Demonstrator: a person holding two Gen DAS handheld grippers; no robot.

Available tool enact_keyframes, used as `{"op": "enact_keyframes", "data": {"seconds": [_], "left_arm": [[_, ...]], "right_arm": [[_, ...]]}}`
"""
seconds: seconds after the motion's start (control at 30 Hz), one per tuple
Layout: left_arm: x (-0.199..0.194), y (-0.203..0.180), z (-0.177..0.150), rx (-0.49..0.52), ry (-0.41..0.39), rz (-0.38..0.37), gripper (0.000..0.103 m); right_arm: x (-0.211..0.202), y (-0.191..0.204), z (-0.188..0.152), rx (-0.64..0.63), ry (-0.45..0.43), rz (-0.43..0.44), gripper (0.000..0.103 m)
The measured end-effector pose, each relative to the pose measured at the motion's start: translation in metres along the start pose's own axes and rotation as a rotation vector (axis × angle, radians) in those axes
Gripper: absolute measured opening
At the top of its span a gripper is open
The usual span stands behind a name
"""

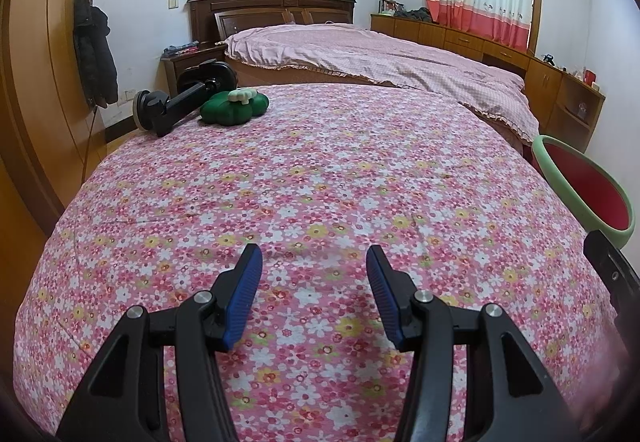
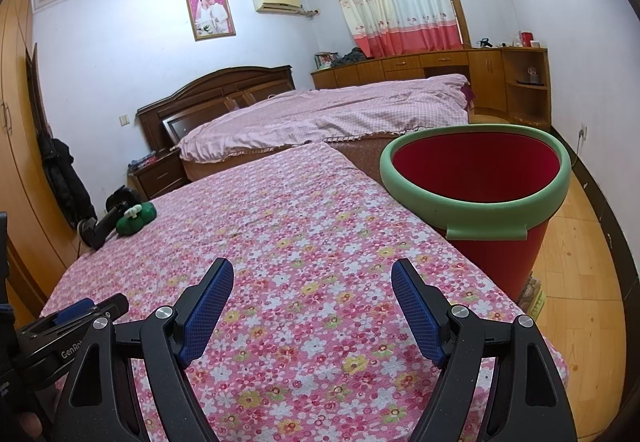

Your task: Collect trash

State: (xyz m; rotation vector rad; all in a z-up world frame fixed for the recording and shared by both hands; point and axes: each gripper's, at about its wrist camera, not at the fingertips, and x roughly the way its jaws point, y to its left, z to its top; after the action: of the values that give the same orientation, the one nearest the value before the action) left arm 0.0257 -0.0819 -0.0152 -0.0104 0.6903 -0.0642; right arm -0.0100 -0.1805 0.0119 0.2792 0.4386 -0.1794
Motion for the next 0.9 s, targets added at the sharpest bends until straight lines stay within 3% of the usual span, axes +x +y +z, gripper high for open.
{"op": "enact_keyframes", "data": {"seconds": [0.9], "left_arm": [[-0.0041,0.0023,-0.0020,-0.012,0.000,0.008,0.054]], "right_arm": [[0.0018,-0.0009,-0.0009,0.005,0.003,0.003,0.082]]}}
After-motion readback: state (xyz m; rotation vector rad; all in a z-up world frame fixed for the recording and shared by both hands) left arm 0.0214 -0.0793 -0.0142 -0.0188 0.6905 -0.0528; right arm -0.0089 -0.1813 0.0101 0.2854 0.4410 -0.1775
